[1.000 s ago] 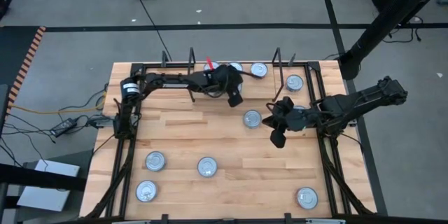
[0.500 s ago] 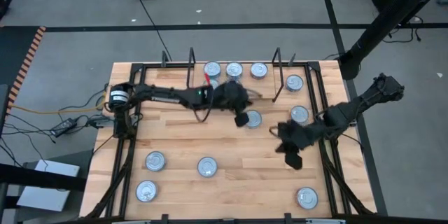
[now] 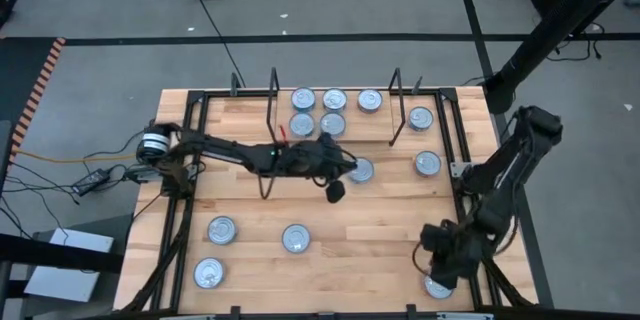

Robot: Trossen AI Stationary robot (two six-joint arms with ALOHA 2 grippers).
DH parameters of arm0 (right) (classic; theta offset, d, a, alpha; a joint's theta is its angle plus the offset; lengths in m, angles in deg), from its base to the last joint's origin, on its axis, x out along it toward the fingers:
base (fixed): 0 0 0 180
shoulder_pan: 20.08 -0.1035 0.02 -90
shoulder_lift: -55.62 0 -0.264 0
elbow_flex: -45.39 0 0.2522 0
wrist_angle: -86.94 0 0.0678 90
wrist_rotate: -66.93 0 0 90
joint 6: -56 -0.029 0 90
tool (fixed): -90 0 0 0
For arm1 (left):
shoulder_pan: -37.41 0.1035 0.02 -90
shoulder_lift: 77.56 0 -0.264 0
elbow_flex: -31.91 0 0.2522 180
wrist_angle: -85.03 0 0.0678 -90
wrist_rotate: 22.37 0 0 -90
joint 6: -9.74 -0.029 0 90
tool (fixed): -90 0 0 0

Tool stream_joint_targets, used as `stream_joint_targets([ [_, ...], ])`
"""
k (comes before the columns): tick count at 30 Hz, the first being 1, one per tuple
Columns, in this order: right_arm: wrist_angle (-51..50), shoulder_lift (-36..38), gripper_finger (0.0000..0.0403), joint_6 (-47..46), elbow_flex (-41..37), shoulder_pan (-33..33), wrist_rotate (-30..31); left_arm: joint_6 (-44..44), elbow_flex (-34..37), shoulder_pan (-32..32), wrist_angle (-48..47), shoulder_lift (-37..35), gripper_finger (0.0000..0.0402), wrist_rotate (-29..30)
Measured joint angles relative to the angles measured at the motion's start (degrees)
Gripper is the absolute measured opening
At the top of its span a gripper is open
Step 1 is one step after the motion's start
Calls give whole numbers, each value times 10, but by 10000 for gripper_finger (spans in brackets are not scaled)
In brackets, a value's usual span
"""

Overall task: Stack canned seafood by type on shelf
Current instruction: Put the red tuna can on the shelf

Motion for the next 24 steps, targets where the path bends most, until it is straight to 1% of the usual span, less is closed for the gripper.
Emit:
stream_joint_targets([
  [4, 21, -46, 4, -11, 0, -22, -27, 9, 35, -2, -2, -41, 0, 11],
  [9, 54, -98, 4, -2, 1, -35, -54, 8, 66, -2, -8, -90, 0, 17],
  [15, 62, -150, 4, 17, 2, -36, -80, -6, 68, -5, -55, -127, 0, 19],
  [20, 65, -157, 4, 19, 3, -9, -97, -7, 68, -13, -69, -136, 0, 22],
  [24, 68, -156, 4, 31, 2, 33, -83, -7, 68, -24, -74, -140, 0, 32],
])
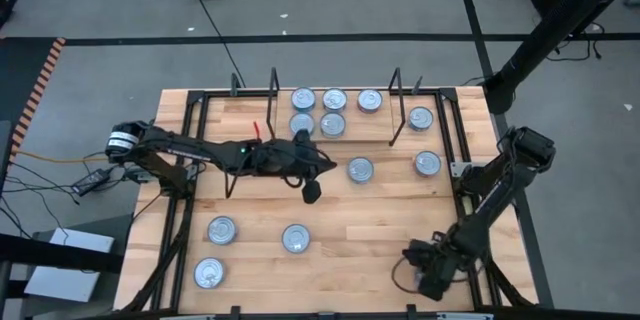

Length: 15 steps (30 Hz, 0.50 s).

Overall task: Stack canned seafood by type on shelf
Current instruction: Put the red tuna can on the shelf

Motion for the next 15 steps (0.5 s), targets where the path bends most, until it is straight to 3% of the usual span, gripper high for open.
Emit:
stream_joint_targets([
  [9, 4, 0, 4, 105, -1, 94, 44, 0, 0, -26, -28, 1, 0, 19],
  [15, 4, 0, 4, 197, -1, 162, 48, -12, 0, -24, 8, 1, 0, 31],
])
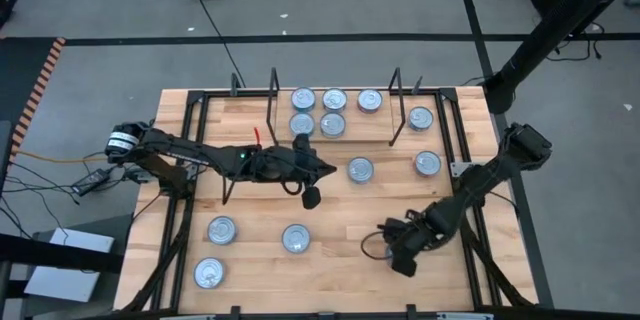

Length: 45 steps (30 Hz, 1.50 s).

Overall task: Stack canned seafood by type on shelf
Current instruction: Put the red tuna can on the shelf

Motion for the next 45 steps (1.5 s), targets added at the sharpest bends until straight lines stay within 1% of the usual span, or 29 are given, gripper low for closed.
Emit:
stream_joint_targets([
  [7, 0, 0, 4, 106, 0, 81, 9, -4, 0, -1, -3, -10, 0, -11],
  [13, 25, -1, 4, 171, -1, 138, 10, 1, 0, -1, 1, -14, 0, -55],
  [19, 4, -3, 4, 233, 29, 160, 7, 23, 0, -2, 1, -14, 1, -78],
  [23, -45, -3, 4, 263, 68, 160, 5, 31, 0, 1, -1, -13, 1, -78],
  [26, -89, 2, 4, 272, 95, 149, -2, 40, 0, 1, 1, -4, 1, -64],
  [28, -95, 9, 4, 271, 99, 138, -24, 40, 8, 1, 20, 11, 1, -61],
  [30, -97, 17, 3, 257, 99, 120, -30, 41, 28, 1, 65, 31, 1, -61],
  [32, -95, 23, 2, 239, 99, 101, -23, 42, 53, 1, 135, 51, 1, -65],
  [35, -95, 26, 2, 198, 99, 73, -2, 42, 80, 1, 229, 76, 1, -95],
  [39, -83, 27, 2, 134, 73, 38, 11, 25, 83, 3, 225, 118, 1, -122],
  [43, -70, 27, 2, 77, 32, 5, 20, 15, 83, 4, 231, 166, 1, -126],
  [45, -54, 27, 2, 62, 14, -6, 23, 16, 83, 4, 251, 191, 0, -126],
])
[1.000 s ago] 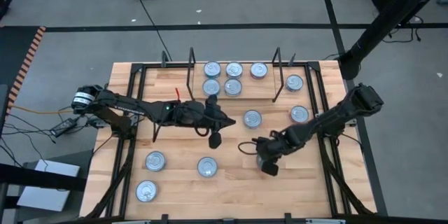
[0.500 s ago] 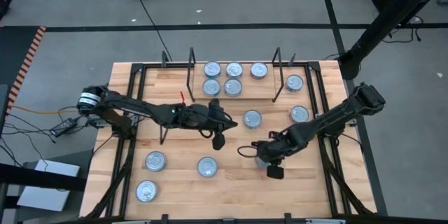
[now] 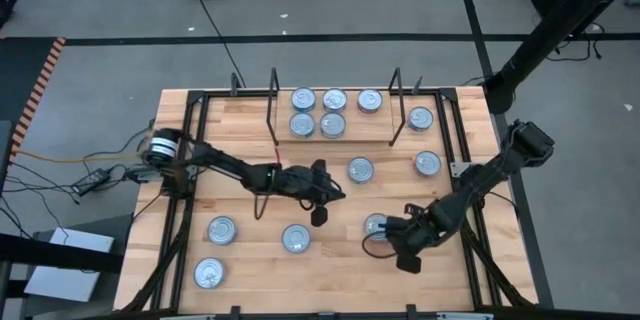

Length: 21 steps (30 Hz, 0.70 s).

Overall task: Stack canned seafood by type on shelf
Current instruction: Put the red tuna can on the shelf

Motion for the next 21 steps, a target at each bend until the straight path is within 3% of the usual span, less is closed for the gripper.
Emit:
stream_joint_targets([
  [9, 104, 0, 2, -4, -68, 1, 21, 1, -61, 0, 54, 110, 0, -8],
  [21, 199, -12, 2, -3, -80, 38, 71, -2, -104, 3, 51, 181, 1, 7],
])
